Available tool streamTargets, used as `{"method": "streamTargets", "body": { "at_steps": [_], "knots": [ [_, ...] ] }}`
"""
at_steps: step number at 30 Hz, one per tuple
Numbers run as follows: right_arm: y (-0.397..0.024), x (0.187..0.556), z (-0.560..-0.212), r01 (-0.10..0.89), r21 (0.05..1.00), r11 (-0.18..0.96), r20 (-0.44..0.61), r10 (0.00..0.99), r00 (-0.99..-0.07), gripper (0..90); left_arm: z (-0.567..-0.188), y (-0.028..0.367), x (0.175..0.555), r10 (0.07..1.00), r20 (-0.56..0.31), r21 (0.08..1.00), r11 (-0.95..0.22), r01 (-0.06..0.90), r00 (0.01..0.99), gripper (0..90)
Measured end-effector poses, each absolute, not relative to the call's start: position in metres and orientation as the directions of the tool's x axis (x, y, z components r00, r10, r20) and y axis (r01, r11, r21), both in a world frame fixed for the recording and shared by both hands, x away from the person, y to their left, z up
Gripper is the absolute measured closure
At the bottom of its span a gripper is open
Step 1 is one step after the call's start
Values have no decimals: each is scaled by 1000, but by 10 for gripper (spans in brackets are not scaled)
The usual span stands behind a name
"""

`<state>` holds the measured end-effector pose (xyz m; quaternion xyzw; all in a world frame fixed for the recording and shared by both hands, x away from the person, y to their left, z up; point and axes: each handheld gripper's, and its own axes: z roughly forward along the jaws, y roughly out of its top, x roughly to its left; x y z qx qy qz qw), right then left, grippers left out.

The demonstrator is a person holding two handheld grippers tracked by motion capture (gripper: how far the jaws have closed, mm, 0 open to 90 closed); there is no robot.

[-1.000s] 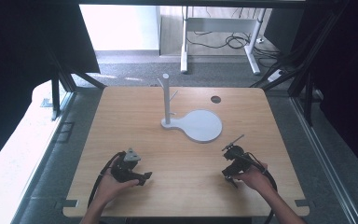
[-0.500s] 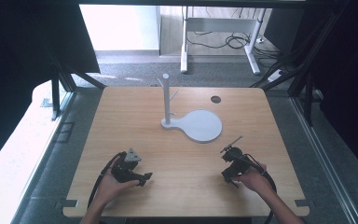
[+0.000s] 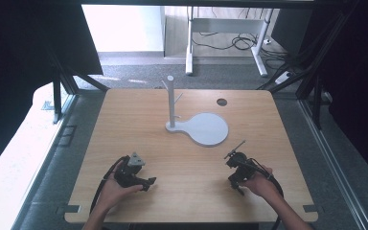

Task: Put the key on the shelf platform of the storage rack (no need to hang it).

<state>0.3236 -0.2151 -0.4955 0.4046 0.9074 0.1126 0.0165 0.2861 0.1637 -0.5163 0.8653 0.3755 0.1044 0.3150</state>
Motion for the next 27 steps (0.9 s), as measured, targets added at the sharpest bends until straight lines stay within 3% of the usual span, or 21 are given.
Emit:
{"method": "streamTargets", "body": {
  "at_steps": [12,27],
  "knots": [
    [-214,320,-490,708,197,678,70,711,-700,894,-516,164,286,716,-55,623,-520,584,696,215],
    [-233,321,-455,707,284,647,46,728,-684,896,-516,164,286,717,-53,624,-520,584,695,215]
  ]
}}
